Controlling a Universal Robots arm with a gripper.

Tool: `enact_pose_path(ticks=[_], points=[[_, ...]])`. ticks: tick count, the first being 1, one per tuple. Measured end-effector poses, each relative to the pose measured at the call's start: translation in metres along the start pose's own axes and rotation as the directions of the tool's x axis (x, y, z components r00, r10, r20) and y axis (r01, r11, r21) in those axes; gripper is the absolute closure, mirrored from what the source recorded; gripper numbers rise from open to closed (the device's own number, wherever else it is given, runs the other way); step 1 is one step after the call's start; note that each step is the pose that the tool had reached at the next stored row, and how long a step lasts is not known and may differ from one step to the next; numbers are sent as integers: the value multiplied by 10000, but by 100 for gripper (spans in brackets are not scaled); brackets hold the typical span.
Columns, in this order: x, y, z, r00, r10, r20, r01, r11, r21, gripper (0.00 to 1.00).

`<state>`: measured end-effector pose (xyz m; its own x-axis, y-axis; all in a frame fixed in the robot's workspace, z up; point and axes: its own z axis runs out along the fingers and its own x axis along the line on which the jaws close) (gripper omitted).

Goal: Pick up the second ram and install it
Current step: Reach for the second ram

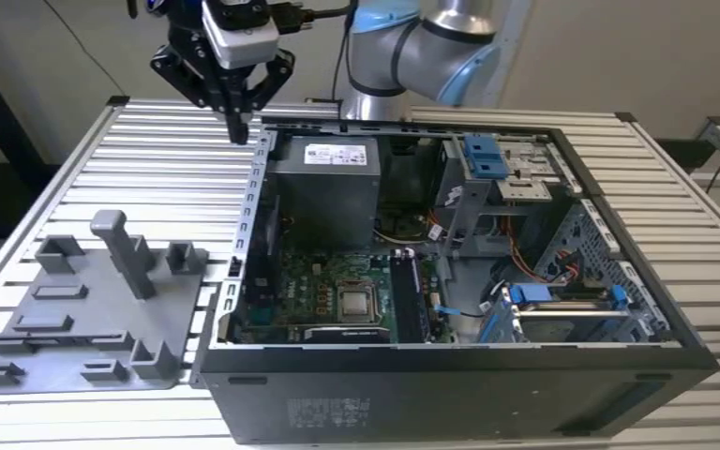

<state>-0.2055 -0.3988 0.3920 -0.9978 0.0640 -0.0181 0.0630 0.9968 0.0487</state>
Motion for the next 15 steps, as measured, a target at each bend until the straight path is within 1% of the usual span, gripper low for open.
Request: enact_pose_path(ticks=[6, 12, 15], points=[[122, -8, -3, 10000, -21, -1, 21, 10000, 0, 89], [258, -18, -5, 10000, -42, -2, 42, 10000, -1, 89], [314, -23, -6, 9999, -160, -4, 160, 9999, -3, 89]])
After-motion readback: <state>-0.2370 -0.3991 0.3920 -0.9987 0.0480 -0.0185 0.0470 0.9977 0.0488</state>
